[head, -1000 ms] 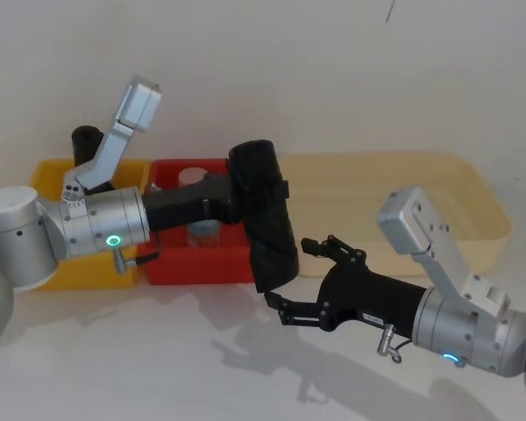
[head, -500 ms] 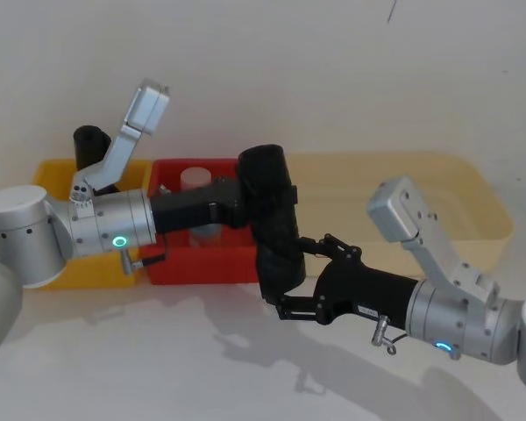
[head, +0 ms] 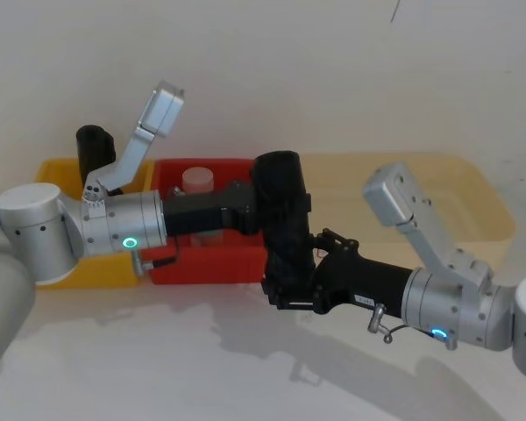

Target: Pick up the garbage bag with the one hand and transfer it to the other hand.

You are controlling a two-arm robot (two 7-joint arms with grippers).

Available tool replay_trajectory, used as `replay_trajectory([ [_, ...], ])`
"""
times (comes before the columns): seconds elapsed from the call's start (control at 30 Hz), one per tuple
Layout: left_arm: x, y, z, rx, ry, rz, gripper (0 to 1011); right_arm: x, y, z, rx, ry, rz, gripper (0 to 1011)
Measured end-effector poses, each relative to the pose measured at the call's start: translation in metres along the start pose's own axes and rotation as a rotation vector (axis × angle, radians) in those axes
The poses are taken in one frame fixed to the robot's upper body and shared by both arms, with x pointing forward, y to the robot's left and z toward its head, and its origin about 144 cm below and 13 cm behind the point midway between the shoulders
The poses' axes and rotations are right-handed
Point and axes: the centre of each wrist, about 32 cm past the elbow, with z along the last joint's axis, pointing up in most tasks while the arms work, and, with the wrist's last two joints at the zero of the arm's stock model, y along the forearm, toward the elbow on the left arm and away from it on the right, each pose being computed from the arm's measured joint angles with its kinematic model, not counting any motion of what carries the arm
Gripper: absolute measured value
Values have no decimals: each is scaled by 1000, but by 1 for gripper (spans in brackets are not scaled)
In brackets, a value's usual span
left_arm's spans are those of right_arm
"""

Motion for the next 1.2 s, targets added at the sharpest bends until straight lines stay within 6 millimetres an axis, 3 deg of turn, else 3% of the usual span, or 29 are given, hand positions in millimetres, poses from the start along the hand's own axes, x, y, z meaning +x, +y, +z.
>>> replay_trajectory([
  [0.37, 0, -6, 0, 15, 3, -32, 366, 3, 5, 4, -11, 28, 4, 993],
  [0.73, -1, -9, -1, 26, 8, -45, 366, 4, 8, 6, -17, 42, 4, 710],
  [0.83, -1, -10, -1, 28, 9, -47, 366, 4, 8, 7, -18, 45, 4, 581],
  [0.97, -1, -10, -1, 28, 9, -48, 366, 4, 8, 7, -18, 46, 4, 509],
  [1.2, -1, -11, -1, 30, 9, -51, 366, 5, 9, 7, -20, 49, 4, 506],
])
